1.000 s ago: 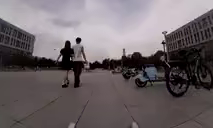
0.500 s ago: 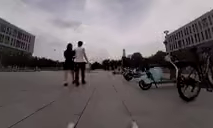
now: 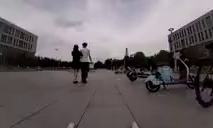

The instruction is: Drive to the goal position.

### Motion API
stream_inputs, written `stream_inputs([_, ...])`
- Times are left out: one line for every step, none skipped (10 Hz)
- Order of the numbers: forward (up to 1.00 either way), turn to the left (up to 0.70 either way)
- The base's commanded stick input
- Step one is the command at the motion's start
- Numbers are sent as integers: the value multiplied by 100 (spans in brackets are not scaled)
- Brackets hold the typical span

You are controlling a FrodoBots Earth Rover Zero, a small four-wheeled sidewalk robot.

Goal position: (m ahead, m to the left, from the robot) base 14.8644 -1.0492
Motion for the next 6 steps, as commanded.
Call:
stream_inputs([70, 0])
stream_inputs([70, 0])
stream_inputs([70, 0])
stream_inputs([70, 0])
stream_inputs([70, 0])
stream_inputs([70, 0])
